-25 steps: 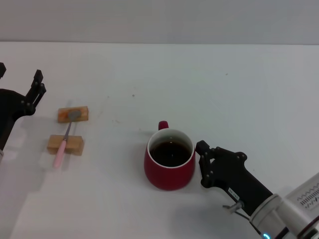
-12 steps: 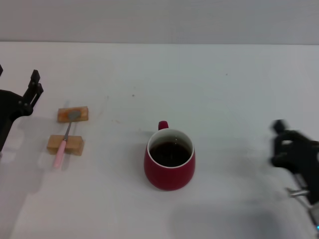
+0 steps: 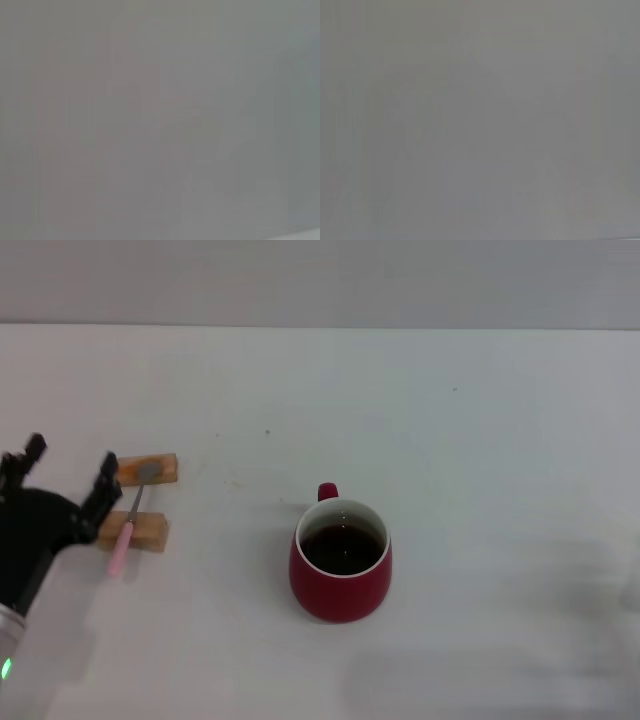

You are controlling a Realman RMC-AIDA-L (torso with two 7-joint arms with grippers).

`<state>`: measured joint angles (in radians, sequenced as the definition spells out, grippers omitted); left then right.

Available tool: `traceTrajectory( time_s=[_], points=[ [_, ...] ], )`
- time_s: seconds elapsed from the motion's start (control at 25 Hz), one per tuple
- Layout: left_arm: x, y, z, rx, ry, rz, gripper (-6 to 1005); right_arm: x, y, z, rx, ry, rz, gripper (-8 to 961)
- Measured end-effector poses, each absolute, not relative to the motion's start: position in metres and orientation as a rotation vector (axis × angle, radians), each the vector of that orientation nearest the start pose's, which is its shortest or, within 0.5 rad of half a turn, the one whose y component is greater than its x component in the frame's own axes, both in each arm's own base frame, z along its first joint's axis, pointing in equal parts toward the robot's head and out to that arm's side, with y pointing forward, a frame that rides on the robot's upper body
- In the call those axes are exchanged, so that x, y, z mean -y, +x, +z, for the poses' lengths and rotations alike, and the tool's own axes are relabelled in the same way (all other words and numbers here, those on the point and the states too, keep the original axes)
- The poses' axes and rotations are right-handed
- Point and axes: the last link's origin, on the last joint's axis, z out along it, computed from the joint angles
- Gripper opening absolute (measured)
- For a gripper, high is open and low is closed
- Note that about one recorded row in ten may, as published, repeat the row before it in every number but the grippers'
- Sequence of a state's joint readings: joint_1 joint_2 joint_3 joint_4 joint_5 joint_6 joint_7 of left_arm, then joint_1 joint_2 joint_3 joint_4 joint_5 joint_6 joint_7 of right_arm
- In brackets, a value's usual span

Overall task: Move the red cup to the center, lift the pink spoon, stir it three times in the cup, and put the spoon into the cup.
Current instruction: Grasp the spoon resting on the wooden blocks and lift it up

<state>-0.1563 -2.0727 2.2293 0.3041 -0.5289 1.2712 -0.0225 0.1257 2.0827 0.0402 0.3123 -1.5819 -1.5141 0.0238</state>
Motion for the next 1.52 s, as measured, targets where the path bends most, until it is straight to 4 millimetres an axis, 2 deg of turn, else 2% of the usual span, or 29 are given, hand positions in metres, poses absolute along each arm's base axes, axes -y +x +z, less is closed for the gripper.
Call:
traceTrajectory(
  time_s=[0.12, 0.36, 0.6, 0.8, 1.24, 1.52],
  points=[
    [-0.233, -0.337, -0.042, 0.404, -1.756, -0.667, 767, -0.19, 0.354, -0.039, -0.61, -1.509, 0.707, 0],
    [-0.208, -0.339, -0.044, 0.453, -1.726, -0.706, 766, -0.189, 0.358, -0.037, -0.596, -1.521, 0.686, -1],
    [-0.194, -0.34, -0.042, 0.454, -1.719, -0.718, 765, -0.186, 0.361, -0.036, -0.602, -1.506, 0.676, -1],
    [-0.19, -0.344, -0.045, 0.462, -1.741, -0.701, 764, -0.185, 0.361, -0.034, -0.605, -1.477, 0.681, 0],
    [-0.185, -0.34, -0.055, 0.477, -1.794, -0.711, 763, -0.168, 0.371, -0.022, -0.572, -1.451, 0.642, 0],
    [-0.185, -0.341, -0.063, 0.5, -1.831, -0.683, 762, -0.167, 0.371, -0.021, -0.566, -1.446, 0.644, -1]
  ],
)
